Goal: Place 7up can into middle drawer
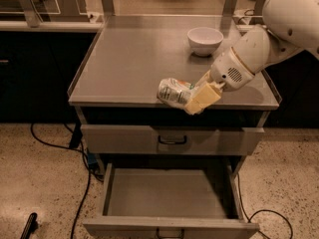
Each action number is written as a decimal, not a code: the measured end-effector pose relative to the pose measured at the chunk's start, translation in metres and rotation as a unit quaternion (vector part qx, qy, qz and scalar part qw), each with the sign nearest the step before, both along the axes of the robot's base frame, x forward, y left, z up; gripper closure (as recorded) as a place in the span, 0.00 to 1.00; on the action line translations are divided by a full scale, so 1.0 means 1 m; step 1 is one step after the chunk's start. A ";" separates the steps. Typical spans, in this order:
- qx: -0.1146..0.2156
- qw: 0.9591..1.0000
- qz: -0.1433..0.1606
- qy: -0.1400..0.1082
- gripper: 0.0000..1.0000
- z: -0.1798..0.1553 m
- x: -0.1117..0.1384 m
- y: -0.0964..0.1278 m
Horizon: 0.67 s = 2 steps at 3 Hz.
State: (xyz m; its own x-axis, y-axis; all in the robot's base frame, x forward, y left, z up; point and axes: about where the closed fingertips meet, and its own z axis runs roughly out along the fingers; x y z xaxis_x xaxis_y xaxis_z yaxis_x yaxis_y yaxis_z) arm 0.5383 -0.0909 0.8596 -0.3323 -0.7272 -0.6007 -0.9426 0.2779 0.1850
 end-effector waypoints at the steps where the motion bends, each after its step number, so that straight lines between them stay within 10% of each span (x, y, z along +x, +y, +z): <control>1: 0.003 1.000 -0.003 -0.011 1.00 -0.006 -0.012 0.005; 2: 0.034 0.998 -0.032 -0.038 1.00 -0.008 -0.044 0.010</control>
Offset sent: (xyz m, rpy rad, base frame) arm -0.0986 -0.0255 -0.0746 0.1464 -0.1080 -0.3086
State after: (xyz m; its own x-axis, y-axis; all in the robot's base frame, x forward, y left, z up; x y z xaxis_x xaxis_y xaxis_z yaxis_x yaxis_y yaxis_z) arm 0.4942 -0.0806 0.8517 -0.3291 -0.6627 -0.6727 -0.9350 0.3281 0.1342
